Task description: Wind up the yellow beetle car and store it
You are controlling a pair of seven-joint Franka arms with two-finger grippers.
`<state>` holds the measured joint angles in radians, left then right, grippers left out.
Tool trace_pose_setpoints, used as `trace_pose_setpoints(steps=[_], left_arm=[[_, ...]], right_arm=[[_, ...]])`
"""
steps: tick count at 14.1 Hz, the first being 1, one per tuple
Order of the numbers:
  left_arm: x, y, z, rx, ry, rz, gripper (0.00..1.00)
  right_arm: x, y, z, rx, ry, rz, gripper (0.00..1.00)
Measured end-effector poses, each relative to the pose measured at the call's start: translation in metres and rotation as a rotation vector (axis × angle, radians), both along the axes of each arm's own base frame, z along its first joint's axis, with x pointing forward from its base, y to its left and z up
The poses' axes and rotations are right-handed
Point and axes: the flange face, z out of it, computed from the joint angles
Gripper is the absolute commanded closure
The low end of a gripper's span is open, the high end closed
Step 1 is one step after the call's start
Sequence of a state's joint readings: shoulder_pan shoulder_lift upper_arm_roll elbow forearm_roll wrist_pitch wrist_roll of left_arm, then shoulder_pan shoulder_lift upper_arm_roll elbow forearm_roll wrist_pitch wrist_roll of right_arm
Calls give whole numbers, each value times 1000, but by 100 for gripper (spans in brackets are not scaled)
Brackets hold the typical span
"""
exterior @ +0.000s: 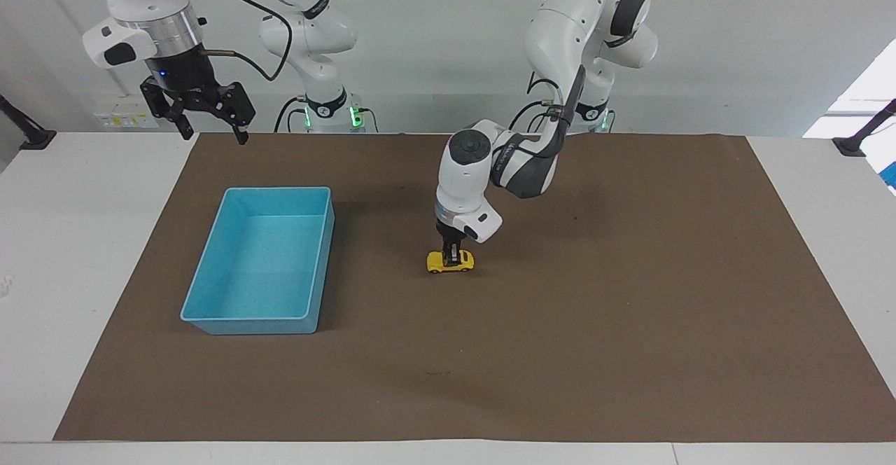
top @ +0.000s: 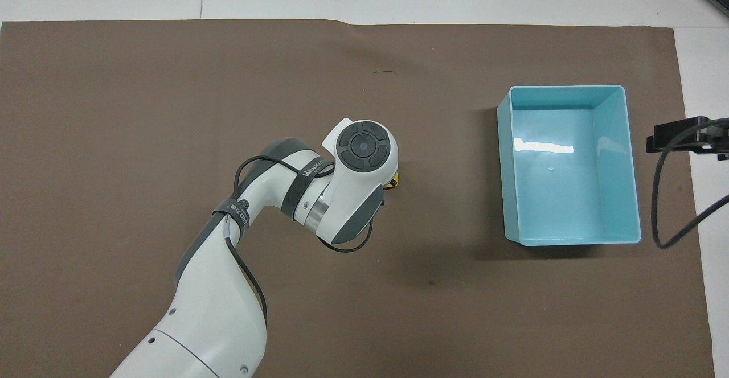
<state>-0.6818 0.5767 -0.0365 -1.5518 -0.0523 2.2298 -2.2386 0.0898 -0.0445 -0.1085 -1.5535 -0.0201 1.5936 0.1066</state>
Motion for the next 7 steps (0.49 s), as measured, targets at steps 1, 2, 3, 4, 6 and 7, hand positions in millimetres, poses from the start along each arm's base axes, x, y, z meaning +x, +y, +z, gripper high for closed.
trace_pose_setpoints(steps=[1, 2, 3, 4, 6, 7], left_arm=[[0, 0, 0, 0, 0, 1, 69], [0, 1, 0, 1, 0, 1, 68], [0, 1, 0, 1, 0, -1, 67], [1, 1, 0, 1, -1, -5, 67], [1, 2, 0, 3, 0, -8, 66], [2, 4, 0, 4, 1, -6, 65]], right_arm=[[0, 0, 0, 0, 0, 0, 0], [0, 0, 0, 0, 0, 0, 0], [0, 0, 0, 0, 0, 0, 0], [0, 0, 0, 0, 0, 0, 0], [0, 0, 0, 0, 0, 0, 0], [0, 0, 0, 0, 0, 0, 0]])
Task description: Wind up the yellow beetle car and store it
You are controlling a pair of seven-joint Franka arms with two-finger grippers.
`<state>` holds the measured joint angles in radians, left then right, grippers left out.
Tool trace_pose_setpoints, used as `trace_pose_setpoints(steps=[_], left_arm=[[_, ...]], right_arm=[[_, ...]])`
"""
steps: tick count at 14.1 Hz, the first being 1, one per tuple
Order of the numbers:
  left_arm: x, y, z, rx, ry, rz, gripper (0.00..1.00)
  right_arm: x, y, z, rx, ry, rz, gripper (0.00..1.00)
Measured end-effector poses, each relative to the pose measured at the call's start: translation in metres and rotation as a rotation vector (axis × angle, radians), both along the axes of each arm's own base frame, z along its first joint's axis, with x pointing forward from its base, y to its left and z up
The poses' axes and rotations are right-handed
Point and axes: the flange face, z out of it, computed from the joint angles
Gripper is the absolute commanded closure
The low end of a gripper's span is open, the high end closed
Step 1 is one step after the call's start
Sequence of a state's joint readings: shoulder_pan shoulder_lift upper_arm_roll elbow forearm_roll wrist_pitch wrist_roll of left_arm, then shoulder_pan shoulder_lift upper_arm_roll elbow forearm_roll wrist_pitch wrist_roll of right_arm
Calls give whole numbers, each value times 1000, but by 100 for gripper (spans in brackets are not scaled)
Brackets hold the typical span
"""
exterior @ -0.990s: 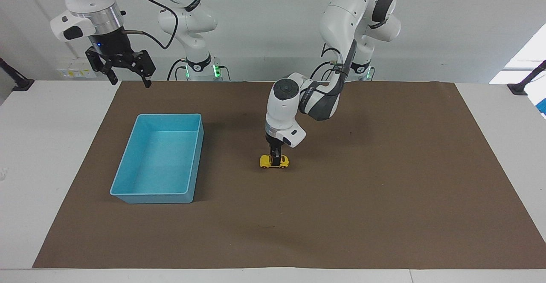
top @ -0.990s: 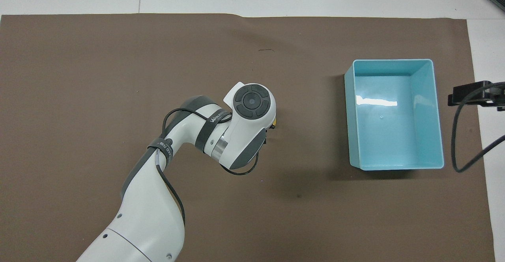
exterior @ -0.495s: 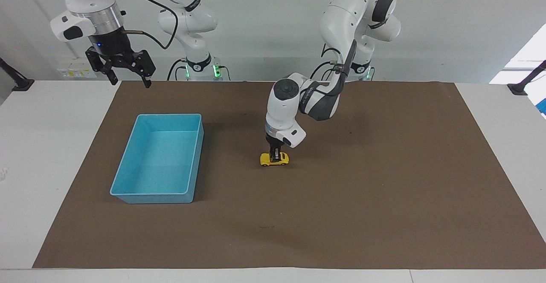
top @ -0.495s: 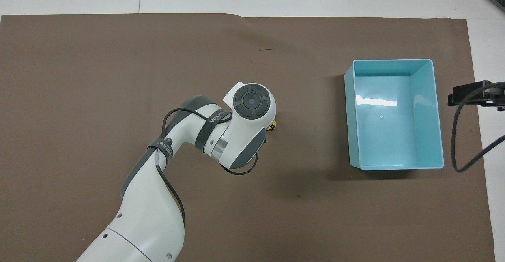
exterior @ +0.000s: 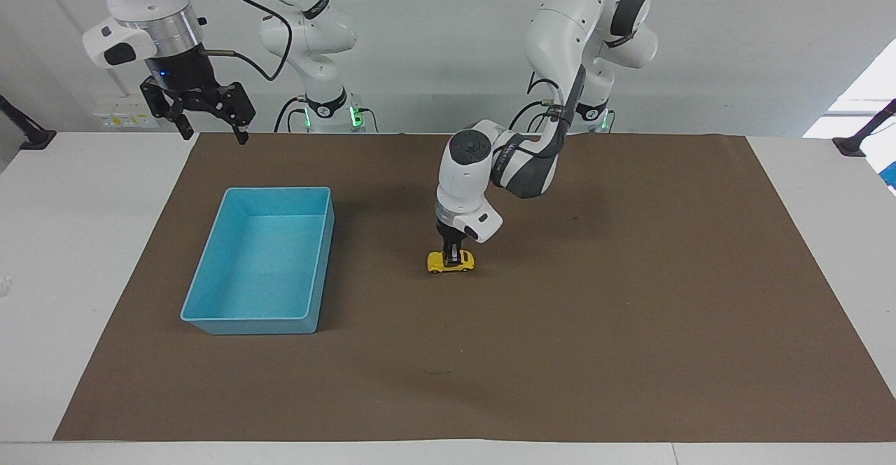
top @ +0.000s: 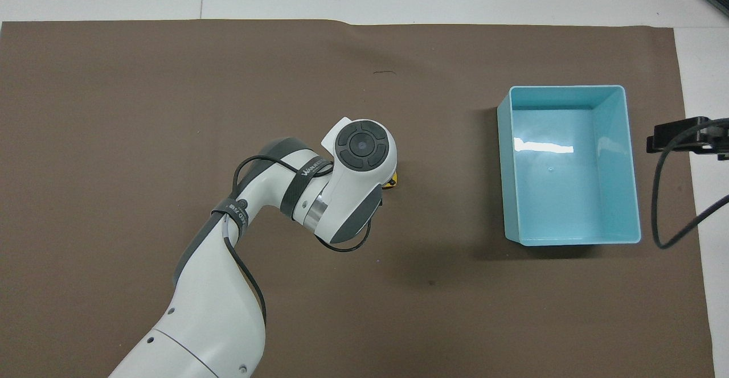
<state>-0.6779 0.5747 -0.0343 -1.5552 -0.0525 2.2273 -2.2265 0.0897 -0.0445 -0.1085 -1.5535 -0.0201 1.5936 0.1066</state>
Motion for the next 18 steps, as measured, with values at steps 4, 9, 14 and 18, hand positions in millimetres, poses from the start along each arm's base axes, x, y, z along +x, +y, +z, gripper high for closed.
trace_pose_setpoints(steps=[4, 9, 14, 18], left_arm=[[3, 12, 0, 7, 11, 1, 65], [12, 45, 0, 23, 34, -13, 63], [22, 79, 0, 34, 52, -24, 63], [29, 110, 0, 43, 60, -25, 63]], right_arm=[[0, 0, 0, 0, 0, 0, 0], [0, 0, 0, 0, 0, 0, 0], [0, 0, 0, 0, 0, 0, 0], [0, 0, 0, 0, 0, 0, 0]])
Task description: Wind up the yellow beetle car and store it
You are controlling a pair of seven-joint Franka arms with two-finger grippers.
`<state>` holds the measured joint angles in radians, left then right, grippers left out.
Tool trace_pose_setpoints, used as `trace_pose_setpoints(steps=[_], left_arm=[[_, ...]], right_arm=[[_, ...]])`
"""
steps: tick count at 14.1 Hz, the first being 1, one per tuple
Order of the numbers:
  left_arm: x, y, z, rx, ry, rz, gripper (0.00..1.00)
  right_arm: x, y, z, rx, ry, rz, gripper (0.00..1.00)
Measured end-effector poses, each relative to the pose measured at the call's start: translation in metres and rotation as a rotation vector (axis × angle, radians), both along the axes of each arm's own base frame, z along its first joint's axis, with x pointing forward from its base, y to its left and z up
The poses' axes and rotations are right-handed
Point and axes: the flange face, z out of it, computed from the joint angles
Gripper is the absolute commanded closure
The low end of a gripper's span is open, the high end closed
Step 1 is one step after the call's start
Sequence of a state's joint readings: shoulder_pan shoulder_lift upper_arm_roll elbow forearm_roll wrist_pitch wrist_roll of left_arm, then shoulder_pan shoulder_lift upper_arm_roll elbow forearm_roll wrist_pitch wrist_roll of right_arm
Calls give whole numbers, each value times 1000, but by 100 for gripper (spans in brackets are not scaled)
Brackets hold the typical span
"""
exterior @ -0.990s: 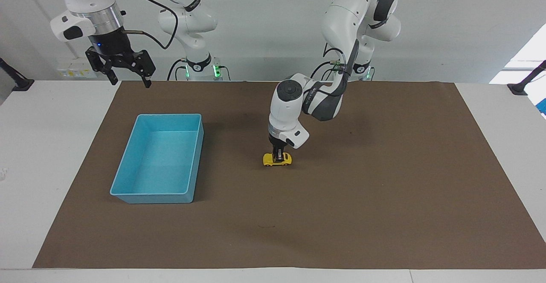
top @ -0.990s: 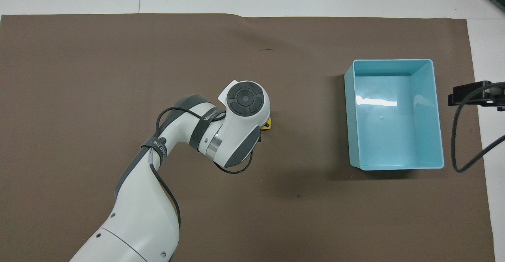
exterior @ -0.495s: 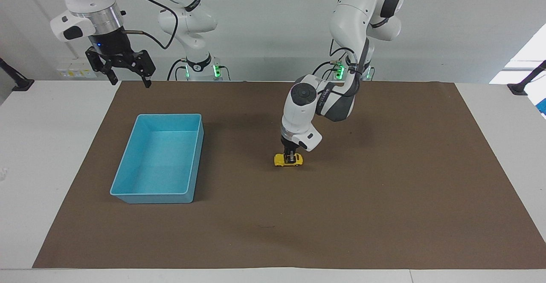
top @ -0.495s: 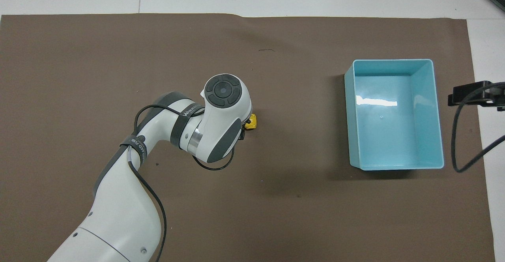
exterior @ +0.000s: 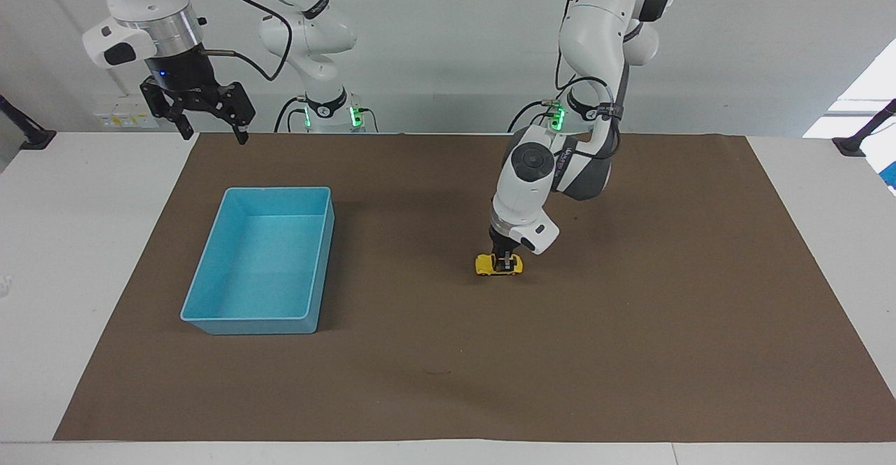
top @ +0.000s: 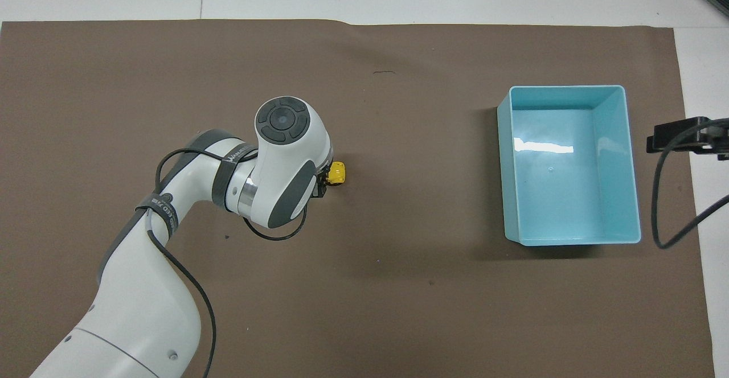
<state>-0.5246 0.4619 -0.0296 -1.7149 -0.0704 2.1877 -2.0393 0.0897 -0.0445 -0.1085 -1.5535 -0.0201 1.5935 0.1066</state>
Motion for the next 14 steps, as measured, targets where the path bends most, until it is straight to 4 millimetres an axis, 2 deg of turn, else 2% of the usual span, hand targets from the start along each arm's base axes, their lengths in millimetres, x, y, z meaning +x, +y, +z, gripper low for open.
trace_pose_setpoints(steps=[1, 2, 3, 4, 6, 7, 10, 11, 14], left_arm=[[1, 4, 0, 1, 1, 4, 62], [2, 7, 0, 2, 2, 7, 52], [2, 9, 0, 2, 3, 9, 29], [2, 11, -2, 5, 5, 11, 0], [3, 17, -5, 14, 18, 18, 0], [2, 20, 2, 23, 33, 21, 0], [1, 36, 52, 24, 40, 30, 0], [0, 40, 64, 21, 35, 28, 0], [-1, 41, 67, 20, 34, 23, 0]], right_arm=[[0, 0, 0, 0, 0, 0, 0], [0, 0, 0, 0, 0, 0, 0], [0, 0, 0, 0, 0, 0, 0], [0, 0, 0, 0, 0, 0, 0], [0, 0, 0, 0, 0, 0, 0], [0, 0, 0, 0, 0, 0, 0], [0, 3, 0, 0, 0, 6, 0], [0, 4, 0, 0, 1, 9, 0], [0, 6, 0, 0, 1, 11, 0]])
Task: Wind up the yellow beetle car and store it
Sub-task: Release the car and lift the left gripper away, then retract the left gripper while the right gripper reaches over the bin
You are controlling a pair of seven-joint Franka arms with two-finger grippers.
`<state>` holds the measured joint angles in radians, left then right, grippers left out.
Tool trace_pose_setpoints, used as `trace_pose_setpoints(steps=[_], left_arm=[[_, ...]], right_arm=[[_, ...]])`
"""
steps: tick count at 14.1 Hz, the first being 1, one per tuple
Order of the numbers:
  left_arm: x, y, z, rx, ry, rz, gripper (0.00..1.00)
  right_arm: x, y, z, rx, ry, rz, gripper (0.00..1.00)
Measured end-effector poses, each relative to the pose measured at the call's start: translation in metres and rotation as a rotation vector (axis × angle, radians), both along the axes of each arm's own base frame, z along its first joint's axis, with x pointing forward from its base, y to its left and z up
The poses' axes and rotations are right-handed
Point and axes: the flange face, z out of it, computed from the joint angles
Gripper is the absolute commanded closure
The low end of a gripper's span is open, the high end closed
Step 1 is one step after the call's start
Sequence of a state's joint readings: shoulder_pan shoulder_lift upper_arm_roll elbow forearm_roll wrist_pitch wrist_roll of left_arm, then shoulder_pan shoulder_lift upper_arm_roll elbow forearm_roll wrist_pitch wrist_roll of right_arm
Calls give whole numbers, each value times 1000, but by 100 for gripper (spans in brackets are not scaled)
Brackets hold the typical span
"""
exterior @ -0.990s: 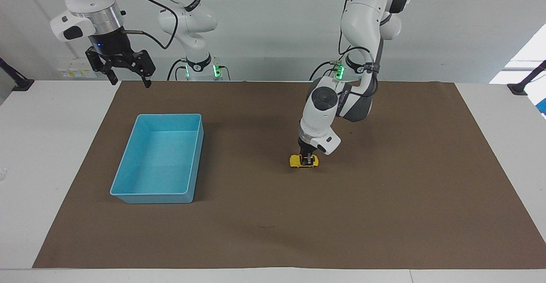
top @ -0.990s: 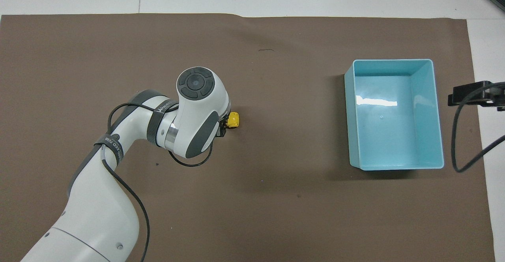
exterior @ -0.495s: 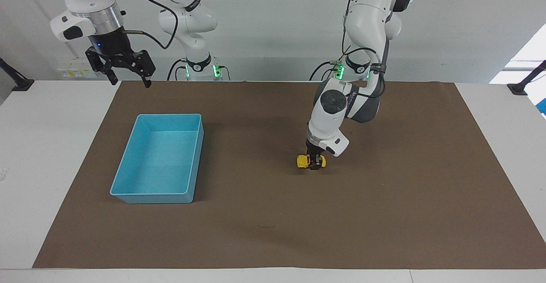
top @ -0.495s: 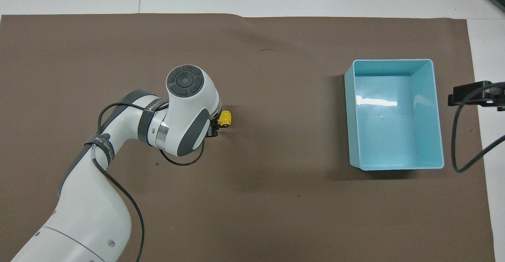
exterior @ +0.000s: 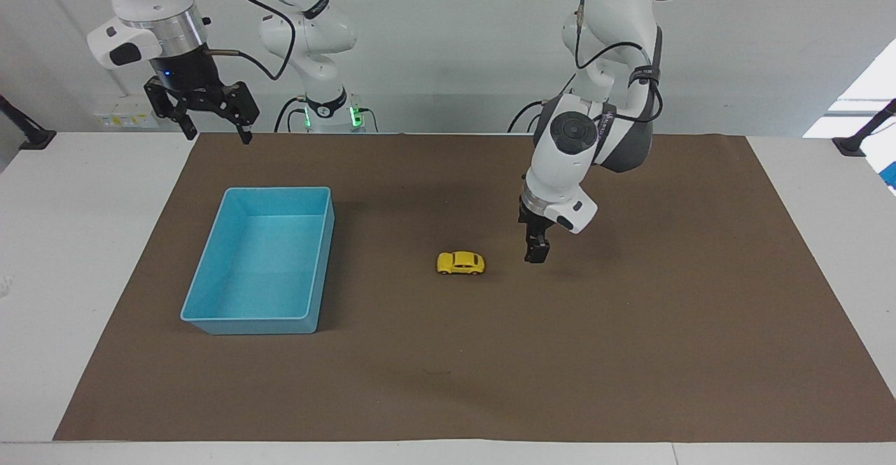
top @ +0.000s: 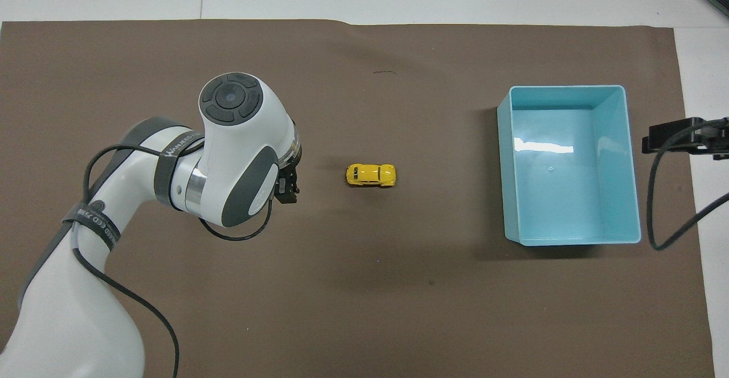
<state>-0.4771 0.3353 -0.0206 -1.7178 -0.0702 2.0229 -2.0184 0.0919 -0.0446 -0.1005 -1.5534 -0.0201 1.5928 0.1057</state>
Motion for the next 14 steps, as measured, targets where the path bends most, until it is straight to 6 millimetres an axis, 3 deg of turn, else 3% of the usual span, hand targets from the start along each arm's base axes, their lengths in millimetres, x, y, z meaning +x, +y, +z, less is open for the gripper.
trace_pose_setpoints(steps=[3, 8, 11, 14], left_arm=[[0, 0, -1, 0, 1, -10, 0], [10, 14, 24, -20, -45, -51, 0], [16, 31, 46, -35, -84, -112, 0], [23, 61, 81, -50, -146, -222, 0]], right_arm=[[0, -1, 0, 0, 0, -1, 0], [0, 3, 0, 19, 3, 6, 0], [-1, 14, 0, 27, 4, 52, 0], [-1, 22, 0, 17, 4, 215, 0]])
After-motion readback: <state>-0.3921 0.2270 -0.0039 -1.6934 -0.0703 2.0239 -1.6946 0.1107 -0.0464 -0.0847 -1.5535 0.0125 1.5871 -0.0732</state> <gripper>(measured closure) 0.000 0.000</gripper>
